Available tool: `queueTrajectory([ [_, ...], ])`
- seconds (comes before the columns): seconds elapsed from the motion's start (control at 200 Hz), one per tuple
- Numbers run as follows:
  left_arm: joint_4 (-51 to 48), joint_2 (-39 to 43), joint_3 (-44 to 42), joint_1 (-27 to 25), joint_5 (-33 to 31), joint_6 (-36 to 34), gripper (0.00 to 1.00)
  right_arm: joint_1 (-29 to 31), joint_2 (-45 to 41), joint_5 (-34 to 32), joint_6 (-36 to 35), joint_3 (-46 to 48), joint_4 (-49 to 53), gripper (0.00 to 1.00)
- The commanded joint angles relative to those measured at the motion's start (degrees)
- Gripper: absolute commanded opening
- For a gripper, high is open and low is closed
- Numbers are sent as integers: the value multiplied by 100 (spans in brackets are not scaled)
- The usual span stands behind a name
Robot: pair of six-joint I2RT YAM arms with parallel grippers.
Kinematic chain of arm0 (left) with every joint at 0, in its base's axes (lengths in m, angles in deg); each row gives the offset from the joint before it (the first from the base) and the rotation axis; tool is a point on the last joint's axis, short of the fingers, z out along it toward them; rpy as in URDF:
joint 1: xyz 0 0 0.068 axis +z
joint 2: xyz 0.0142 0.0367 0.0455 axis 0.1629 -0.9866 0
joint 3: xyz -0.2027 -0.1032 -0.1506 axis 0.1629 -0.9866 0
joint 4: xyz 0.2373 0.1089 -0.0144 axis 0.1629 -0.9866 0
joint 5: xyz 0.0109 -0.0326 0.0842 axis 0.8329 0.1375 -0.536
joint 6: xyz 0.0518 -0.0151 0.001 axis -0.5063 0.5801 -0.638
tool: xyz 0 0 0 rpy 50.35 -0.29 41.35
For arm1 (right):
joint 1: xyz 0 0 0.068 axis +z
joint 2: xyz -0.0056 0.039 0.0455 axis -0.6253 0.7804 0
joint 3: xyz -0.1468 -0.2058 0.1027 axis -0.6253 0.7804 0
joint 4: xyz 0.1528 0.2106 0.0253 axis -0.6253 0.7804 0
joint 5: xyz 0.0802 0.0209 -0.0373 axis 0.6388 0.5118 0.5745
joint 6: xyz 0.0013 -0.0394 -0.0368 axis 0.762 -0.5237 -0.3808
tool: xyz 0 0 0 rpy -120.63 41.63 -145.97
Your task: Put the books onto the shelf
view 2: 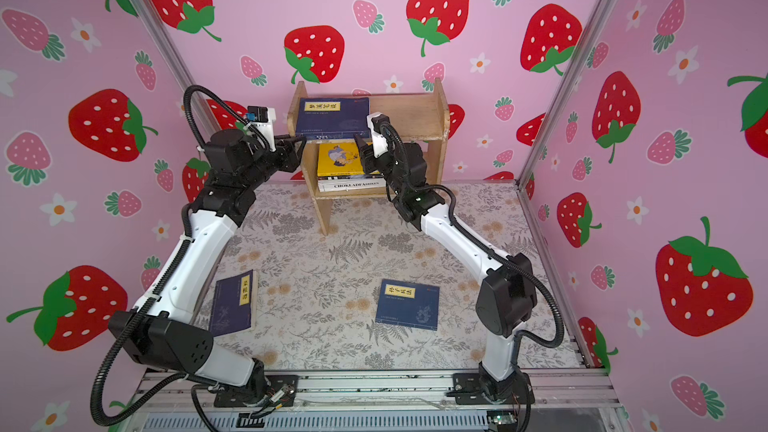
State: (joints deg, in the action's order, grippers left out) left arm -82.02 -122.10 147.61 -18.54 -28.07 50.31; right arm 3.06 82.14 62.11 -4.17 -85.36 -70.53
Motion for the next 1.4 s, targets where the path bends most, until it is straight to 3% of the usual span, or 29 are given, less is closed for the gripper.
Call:
queueTrajectory([
  [0.0,208,-32,238,-7,-58,-38,49,69,150,242,46,-183,-101,48],
  [0.3,177,-124,343,46,-266,68,46,96,147,253,46,-163,-45,46],
  [0.545,191,93,148,56,-389,143,47,99,-46,227,-34,-6,-19,51],
  [0.72,114,701,-367,56,-464,287,64,103,-609,-140,-168,407,69,88],
  [0.91,-154,1671,-1470,56,-140,717,87,104,-1710,-597,-263,1395,554,97],
  [1.07,-116,2338,-2566,-53,442,1511,100,101,-2782,-1295,484,2517,1455,99],
  [1.226,-864,2711,-3057,-267,195,1970,99,104,-3564,-2285,1806,3388,3084,99],
  [1.396,-1149,2649,-3763,-549,948,2595,99,104,-4290,-2369,3124,4455,4111,100],
])
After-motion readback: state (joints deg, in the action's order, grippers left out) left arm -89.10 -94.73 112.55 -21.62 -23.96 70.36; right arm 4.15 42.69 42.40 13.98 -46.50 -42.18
